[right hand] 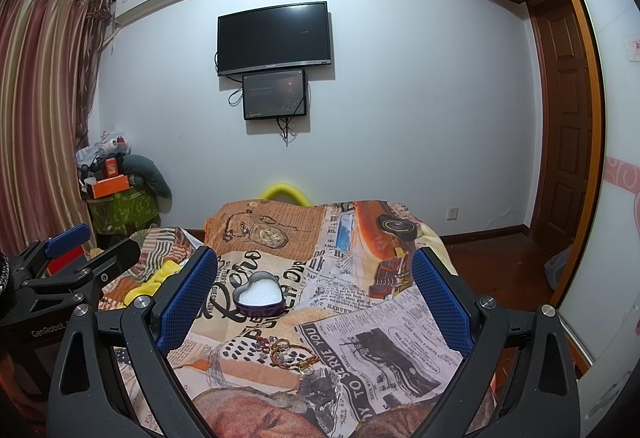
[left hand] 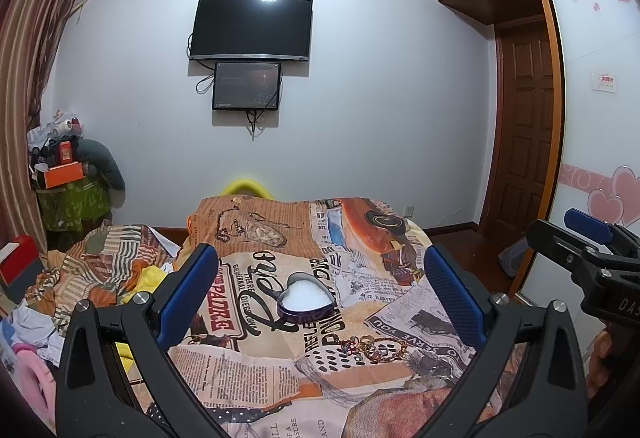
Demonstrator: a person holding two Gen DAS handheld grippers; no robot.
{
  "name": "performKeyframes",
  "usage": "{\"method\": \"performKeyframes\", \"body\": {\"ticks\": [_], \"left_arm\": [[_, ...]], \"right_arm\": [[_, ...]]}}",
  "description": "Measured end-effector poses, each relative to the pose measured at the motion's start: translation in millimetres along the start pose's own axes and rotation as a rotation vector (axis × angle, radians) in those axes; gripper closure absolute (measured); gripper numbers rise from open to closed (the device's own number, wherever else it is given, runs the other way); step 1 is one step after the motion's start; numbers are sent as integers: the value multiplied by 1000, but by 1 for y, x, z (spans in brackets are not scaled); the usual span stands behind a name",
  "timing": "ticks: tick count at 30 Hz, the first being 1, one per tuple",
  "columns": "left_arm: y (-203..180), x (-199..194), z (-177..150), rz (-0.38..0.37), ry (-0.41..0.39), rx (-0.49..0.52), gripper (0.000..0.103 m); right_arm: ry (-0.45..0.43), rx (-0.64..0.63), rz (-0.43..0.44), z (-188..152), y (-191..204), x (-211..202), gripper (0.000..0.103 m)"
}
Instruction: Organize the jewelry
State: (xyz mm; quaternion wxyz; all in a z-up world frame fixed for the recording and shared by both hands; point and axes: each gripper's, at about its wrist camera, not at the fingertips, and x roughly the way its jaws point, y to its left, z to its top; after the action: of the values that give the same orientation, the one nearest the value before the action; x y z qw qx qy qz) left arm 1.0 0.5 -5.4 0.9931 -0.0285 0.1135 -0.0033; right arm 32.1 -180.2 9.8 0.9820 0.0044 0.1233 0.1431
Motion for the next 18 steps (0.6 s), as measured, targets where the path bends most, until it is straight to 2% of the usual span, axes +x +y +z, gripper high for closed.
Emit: {"method": "performKeyframes", "body": {"ticks": [18], "left_arm": [[0,2,-8,3,4,7,0]], "right_arm": [[2,1,1,1,-2,0,6]]}}
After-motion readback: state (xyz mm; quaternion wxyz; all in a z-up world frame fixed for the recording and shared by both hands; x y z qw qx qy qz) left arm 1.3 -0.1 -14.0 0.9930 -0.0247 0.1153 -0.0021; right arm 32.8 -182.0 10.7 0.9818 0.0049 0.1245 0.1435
